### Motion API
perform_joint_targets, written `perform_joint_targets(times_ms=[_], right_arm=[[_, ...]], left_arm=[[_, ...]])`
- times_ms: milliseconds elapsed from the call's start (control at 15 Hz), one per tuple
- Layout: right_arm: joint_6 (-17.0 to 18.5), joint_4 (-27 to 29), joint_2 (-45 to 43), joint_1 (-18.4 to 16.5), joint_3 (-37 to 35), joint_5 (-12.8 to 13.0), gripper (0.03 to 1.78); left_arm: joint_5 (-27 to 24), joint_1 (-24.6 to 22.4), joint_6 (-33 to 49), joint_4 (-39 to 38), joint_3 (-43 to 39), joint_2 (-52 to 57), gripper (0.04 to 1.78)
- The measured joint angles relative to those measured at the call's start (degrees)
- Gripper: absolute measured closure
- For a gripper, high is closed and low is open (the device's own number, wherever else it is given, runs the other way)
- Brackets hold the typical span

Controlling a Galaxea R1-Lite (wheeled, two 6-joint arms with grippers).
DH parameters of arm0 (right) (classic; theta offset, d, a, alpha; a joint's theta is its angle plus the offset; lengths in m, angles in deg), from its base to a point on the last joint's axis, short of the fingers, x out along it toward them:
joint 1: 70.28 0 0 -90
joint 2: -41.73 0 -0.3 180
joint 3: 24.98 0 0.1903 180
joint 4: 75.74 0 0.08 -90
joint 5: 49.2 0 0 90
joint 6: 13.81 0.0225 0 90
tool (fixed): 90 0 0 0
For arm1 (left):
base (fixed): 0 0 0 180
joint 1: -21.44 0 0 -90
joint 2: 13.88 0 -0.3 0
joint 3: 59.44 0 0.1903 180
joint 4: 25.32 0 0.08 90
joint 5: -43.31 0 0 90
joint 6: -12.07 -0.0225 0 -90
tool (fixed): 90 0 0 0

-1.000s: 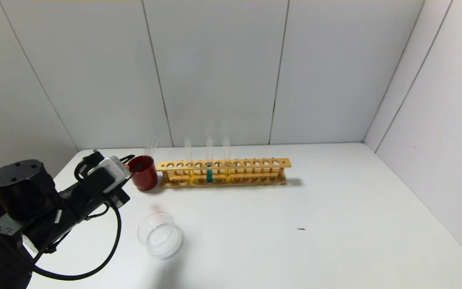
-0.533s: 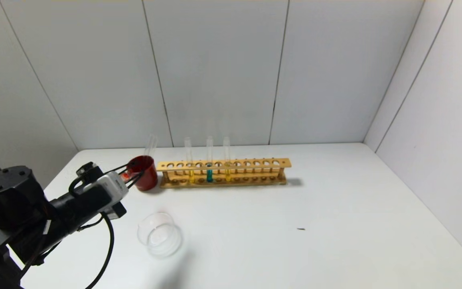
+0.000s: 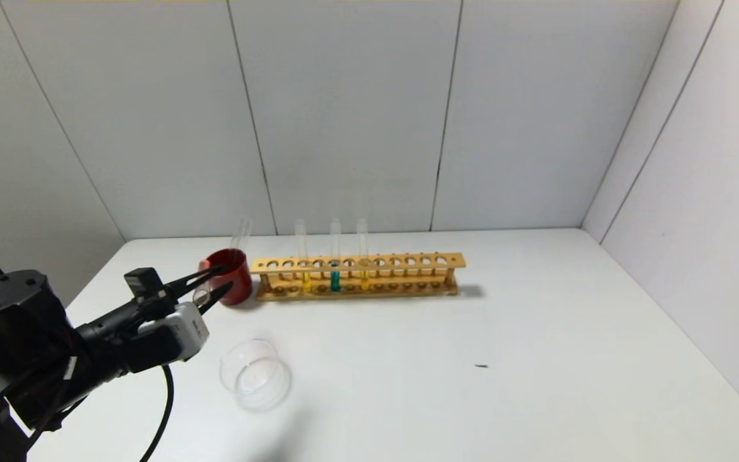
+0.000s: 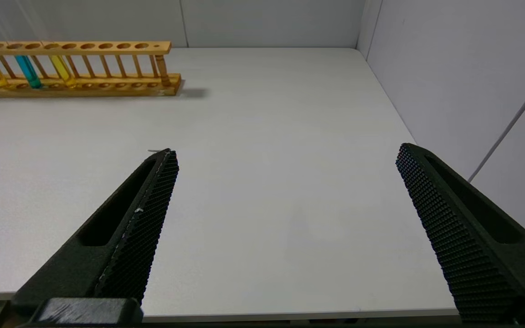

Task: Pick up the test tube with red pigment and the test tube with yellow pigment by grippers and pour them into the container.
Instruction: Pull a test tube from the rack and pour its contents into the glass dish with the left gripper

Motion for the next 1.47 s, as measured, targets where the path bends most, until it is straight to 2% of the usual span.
perform_joint_targets(times_ms=[400,600,1467], right_arm=[[0.0,0.0,0.0,0.0,0.0,0.0,0.06],[0.0,0.0,0.0,0.0,0.0,0.0,0.06],[0.0,0.0,0.0,0.0,0.0,0.0,0.06]], left_arm=[[-0.9,-3.0,-2.7,0.0,2.6,-6.0,1.47],[-3.8,-4.4,-6.9,0.0,3.4,-7.3,1.47],[-5.0,-5.6,-13.3,0.0,5.4,-12.0,1.47]])
